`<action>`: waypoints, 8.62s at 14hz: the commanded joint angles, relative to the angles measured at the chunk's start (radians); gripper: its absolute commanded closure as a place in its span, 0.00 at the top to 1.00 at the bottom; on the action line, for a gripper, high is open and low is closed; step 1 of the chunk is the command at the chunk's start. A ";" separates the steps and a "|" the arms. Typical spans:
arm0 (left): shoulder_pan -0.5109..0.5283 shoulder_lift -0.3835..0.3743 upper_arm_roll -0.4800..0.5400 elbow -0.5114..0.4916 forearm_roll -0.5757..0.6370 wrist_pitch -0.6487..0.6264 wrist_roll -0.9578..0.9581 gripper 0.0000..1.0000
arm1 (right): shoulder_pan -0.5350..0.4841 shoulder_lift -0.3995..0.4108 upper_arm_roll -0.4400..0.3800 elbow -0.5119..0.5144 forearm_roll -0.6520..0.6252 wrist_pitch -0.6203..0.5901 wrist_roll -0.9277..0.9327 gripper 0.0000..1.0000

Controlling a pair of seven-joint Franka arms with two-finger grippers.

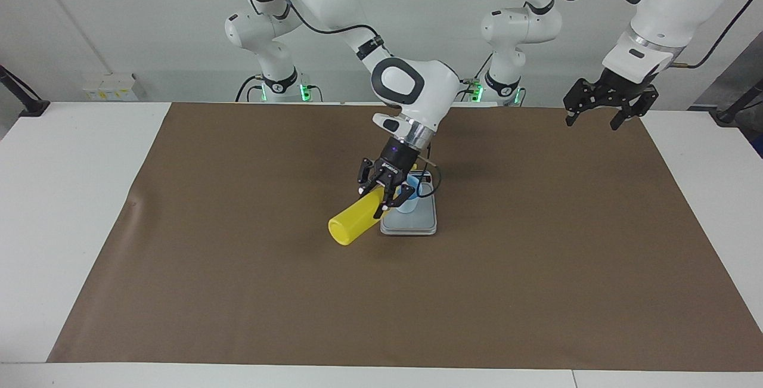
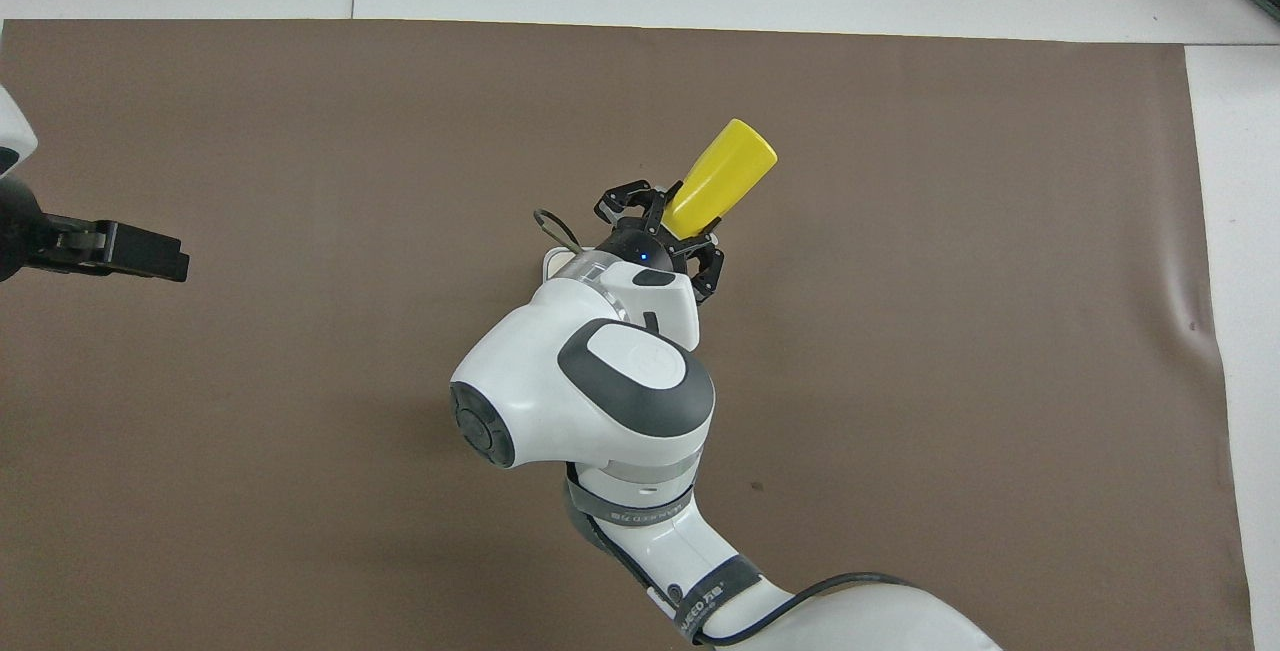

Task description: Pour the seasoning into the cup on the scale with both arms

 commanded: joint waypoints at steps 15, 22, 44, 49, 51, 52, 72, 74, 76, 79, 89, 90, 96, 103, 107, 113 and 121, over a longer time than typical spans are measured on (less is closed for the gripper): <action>0.007 -0.020 -0.004 -0.016 0.008 -0.009 -0.005 1.00 | -0.012 0.010 0.000 -0.017 -0.037 0.051 0.099 0.00; 0.007 -0.020 -0.004 -0.016 0.008 -0.009 -0.007 1.00 | -0.029 0.006 -0.001 0.023 0.029 0.050 0.094 0.00; 0.010 -0.020 -0.002 -0.020 0.053 -0.011 -0.044 1.00 | -0.578 -0.238 -0.003 -0.005 1.506 0.076 -0.401 0.00; 0.042 -0.011 -0.001 -0.015 0.040 -0.021 -0.044 1.00 | -0.723 -0.255 -0.003 -0.109 1.715 0.004 -0.625 0.00; 0.031 -0.017 -0.004 -0.023 0.042 -0.018 -0.047 1.00 | -0.797 -0.243 -0.003 -0.138 1.791 -0.044 -0.700 0.00; 0.028 -0.019 -0.004 -0.027 0.042 -0.015 -0.050 1.00 | -0.826 -0.235 -0.004 -0.151 1.824 -0.064 -0.749 0.00; 0.041 -0.025 -0.004 -0.039 0.042 -0.018 -0.047 1.00 | -0.975 -0.163 -0.012 -0.272 1.908 -0.091 -1.110 1.00; 0.041 -0.025 -0.004 -0.039 0.042 -0.018 -0.047 1.00 | -0.974 -0.178 -0.012 -0.266 1.884 -0.091 -1.112 1.00; 0.041 -0.023 -0.004 -0.039 0.042 -0.018 -0.047 1.00 | -0.968 -0.200 -0.012 -0.260 1.795 -0.088 -1.127 1.00; 0.041 -0.023 -0.004 -0.039 0.042 -0.018 -0.047 1.00 | -0.958 -0.246 -0.008 -0.247 1.624 -0.055 -1.249 1.00; 0.041 -0.025 -0.004 -0.039 0.042 -0.018 -0.047 1.00 | -0.815 -0.348 0.000 -0.192 1.106 -0.051 -1.518 1.00; 0.041 -0.025 -0.004 -0.039 0.042 -0.018 -0.047 1.00 | -0.791 -0.364 0.000 -0.191 1.076 -0.050 -1.546 1.00; 0.041 -0.025 -0.004 -0.039 0.042 -0.018 -0.047 1.00 | -0.756 -0.444 0.005 -0.160 1.045 -0.035 -1.760 1.00; 0.041 -0.023 -0.004 -0.039 0.042 -0.018 -0.047 1.00 | -0.756 -0.418 0.018 0.068 0.999 -0.303 -1.764 1.00; 0.041 -0.025 -0.004 -0.039 0.042 -0.018 -0.047 1.00 | -0.713 -0.402 0.035 0.122 0.951 -0.414 -1.753 1.00; 0.041 -0.023 -0.004 -0.039 0.042 -0.018 -0.047 1.00 | -0.707 -0.441 0.035 0.030 0.998 -0.404 -1.819 1.00; 0.041 -0.025 -0.004 -0.039 0.042 -0.018 -0.047 1.00 | -0.687 -0.448 0.035 0.018 1.003 -0.404 -1.863 1.00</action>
